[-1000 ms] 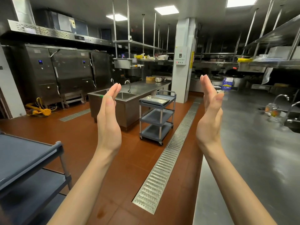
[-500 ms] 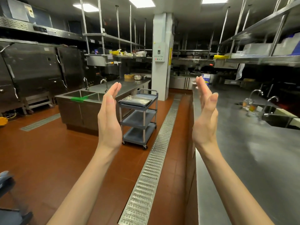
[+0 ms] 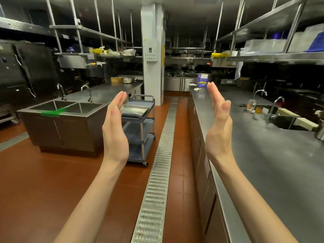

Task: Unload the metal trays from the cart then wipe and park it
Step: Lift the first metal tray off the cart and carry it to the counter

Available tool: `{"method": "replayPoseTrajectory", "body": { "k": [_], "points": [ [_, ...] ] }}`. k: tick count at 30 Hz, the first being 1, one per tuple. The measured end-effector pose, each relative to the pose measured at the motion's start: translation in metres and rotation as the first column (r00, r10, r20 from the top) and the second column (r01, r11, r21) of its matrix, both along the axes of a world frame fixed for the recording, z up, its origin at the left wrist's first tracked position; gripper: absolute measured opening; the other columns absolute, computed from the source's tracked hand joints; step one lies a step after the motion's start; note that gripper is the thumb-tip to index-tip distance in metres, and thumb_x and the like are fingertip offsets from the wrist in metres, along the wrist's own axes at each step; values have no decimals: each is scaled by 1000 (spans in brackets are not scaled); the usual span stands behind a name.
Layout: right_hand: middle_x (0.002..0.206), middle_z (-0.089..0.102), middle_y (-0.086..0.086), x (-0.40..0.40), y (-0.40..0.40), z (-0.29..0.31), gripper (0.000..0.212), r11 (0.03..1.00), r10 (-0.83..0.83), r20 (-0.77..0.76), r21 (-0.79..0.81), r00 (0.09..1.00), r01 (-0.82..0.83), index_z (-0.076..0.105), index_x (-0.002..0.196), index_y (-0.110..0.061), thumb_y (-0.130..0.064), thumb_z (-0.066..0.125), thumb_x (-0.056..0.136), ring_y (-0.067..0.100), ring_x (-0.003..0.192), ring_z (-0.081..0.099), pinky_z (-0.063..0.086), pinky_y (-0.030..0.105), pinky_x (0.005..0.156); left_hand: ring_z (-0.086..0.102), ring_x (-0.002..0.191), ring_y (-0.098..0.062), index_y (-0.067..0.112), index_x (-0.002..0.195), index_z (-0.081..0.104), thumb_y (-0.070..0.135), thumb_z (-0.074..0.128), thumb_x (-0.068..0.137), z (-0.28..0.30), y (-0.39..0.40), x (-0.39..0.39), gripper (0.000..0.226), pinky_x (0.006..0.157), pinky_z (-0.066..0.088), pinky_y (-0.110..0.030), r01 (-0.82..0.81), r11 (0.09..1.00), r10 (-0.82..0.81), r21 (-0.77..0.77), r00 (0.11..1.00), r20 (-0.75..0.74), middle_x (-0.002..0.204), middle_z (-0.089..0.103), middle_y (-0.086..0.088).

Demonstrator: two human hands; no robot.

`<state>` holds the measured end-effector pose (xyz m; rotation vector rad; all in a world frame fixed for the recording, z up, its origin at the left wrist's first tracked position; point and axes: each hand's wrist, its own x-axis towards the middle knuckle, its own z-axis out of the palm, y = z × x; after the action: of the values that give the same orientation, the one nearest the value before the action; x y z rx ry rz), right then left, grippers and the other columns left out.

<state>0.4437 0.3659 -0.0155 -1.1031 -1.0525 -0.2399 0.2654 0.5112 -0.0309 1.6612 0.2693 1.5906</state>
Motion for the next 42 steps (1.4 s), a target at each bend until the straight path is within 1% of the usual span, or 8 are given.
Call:
{"method": "replayPoseTrajectory", "body": {
  "k": [3, 9, 12, 17, 19, 24, 28, 42],
  "points": [
    [164, 45, -16, 22, 25, -4, 87, 1000, -30, -11, -1, 999, 30, 43, 161, -22, -78, 14, 101, -1, 155, 31, 20, 25, 130, 42, 150, -3, 23, 157, 45, 33, 20, 117, -7, 34, 26, 48, 128, 29, -35, 19, 1000, -19, 1, 1000, -7, 158, 53, 11],
    [163, 47, -14, 84, 74, -18, 84, 999, -52, -24, 13, 998, 52, 44, 160, -18, -73, 14, 104, -1, 154, 34, 23, 12, 122, 42, 151, -5, 17, 158, 44, 42, 23, 113, -20, 91, 96, 56, 128, 29, -38, 44, 999, -43, 32, 998, -34, 159, 52, 8],
    [164, 46, -14, 124, 98, -24, 85, 998, -65, -31, 9, 997, 65, 43, 161, -19, -74, 15, 103, -1, 154, 33, 22, 14, 124, 42, 151, -5, 19, 157, 45, 35, 22, 115, -22, 118, 142, 50, 129, 29, -41, 72, 997, -71, 16, 997, -25, 159, 52, 5],
    [163, 45, -20, 204, 140, -18, 81, 996, -89, -65, -6, 994, 89, 43, 161, -27, -75, 13, 103, -3, 155, 31, 20, 20, 127, 43, 150, -5, 13, 159, 43, 29, 21, 115, -13, 158, 228, 51, 128, 30, -34, 87, 996, -86, 19, 996, -38, 158, 52, 4],
    [163, 45, -20, 235, 159, -15, 82, 998, -70, -67, -9, 995, 70, 42, 162, -26, -75, 13, 103, -2, 155, 31, 20, 22, 128, 43, 150, -6, 14, 158, 43, 30, 22, 115, -9, 176, 261, 51, 128, 30, -33, 91, 996, -91, 18, 995, -34, 159, 52, 4],
    [164, 43, -19, 297, 207, -16, 87, 998, -45, -56, -53, 997, 42, 41, 163, -25, -79, 13, 100, -4, 155, 29, 20, 13, 124, 43, 150, -7, 14, 159, 44, 34, 23, 115, -9, 223, 326, 52, 128, 30, -35, 94, 995, -93, 20, 995, -17, 159, 53, 4],
    [164, 44, -19, 343, 245, -22, 89, 998, -41, -68, -56, 997, 37, 42, 162, -24, -81, 14, 99, -3, 155, 30, 20, 19, 127, 43, 150, -4, 17, 159, 44, 39, 24, 114, -17, 260, 372, 54, 126, 31, -28, 87, 996, -86, 14, 996, -20, 158, 53, 8],
    [163, 46, -16, 517, 416, -18, 88, 998, -60, -63, -32, 996, 58, 42, 162, -22, -78, 13, 100, -5, 153, 33, 22, 10, 122, 42, 150, -2, 23, 158, 44, 36, 22, 117, -27, 428, 555, 49, 123, 30, -21, 101, 995, -100, 14, 995, -28, 159, 52, 12]
  ]
}}
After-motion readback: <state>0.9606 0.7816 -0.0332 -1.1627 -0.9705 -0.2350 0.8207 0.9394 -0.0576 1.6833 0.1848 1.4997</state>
